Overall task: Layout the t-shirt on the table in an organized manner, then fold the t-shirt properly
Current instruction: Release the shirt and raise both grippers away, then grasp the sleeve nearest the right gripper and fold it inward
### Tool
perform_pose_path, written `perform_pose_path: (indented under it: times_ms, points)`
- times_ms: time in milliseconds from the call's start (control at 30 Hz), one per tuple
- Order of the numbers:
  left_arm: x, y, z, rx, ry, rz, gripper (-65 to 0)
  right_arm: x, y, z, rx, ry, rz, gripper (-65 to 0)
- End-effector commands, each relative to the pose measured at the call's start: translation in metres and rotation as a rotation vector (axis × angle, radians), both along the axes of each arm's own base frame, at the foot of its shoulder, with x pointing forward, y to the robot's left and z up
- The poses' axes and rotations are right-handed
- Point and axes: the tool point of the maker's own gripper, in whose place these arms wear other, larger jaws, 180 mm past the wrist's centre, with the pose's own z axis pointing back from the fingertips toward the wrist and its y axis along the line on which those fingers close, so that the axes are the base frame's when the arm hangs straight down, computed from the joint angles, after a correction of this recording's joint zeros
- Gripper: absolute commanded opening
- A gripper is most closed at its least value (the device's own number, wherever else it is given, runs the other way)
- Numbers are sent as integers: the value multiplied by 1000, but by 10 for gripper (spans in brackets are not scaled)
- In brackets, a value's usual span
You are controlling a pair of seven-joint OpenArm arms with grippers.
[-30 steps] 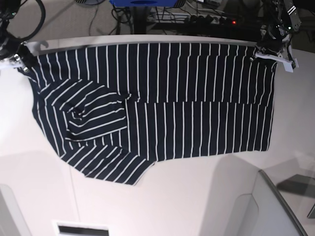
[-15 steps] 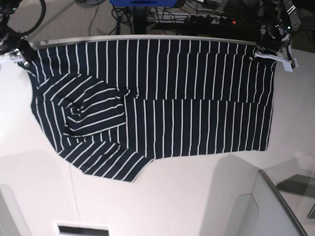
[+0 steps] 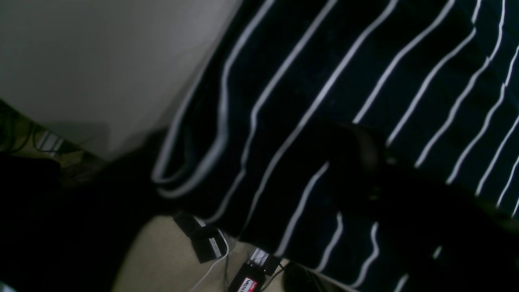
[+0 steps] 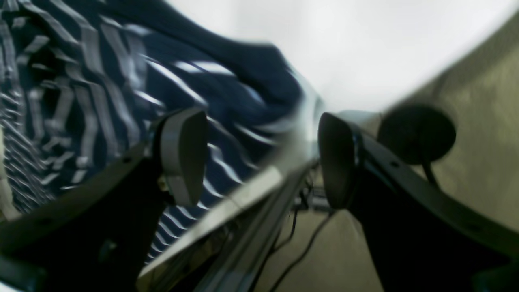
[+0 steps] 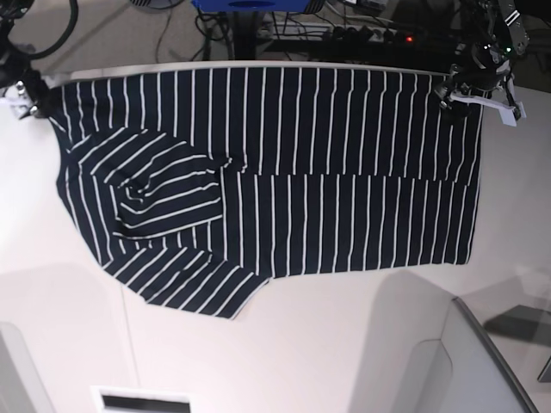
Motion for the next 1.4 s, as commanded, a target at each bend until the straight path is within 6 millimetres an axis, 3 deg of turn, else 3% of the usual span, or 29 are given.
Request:
perform_pose_path:
  times_ms: [0,67,200,300,433,533,633,700,867,1000,1367]
  points:
    - [7,10,11,30,-35,-3,-84,8,-10,14,-41,-41,6,-245]
    - [7,21,16,52,-38,7,-86,7,-19,21,-61,-46,-24,-240]
    - [-7,66,36,113,-71,131,-86,-1,-51,34,-104,-57,-124,-237]
    - [3,107,67,183,-131,190,-86,22,-73,48,-146,-90,-101,-237]
    - [26,138,99,287,-162,164,-86,86,-92,61,-142,-152,-43,-237]
    - [47,142,111,325,-187,146,-89,147,-91,64,-178,-215,78,-240]
    - [63,125,104,327,-167,74,-92,197,-85,55,-233,-263,182,-239]
    - [68,117,99,318,-158,45,-158,223,-81,42,-267,-262,218,-237]
    - [65,115,93,307,-147,49,-476,245,-56,13,-246,-243,321,-237]
    - [65,116,93,310,-145,48,-645,256,-23,12,-184,-297,395,-237]
    - [66,113,91,307,-142,41,-650,271,22,7,-121,-325,426,-237]
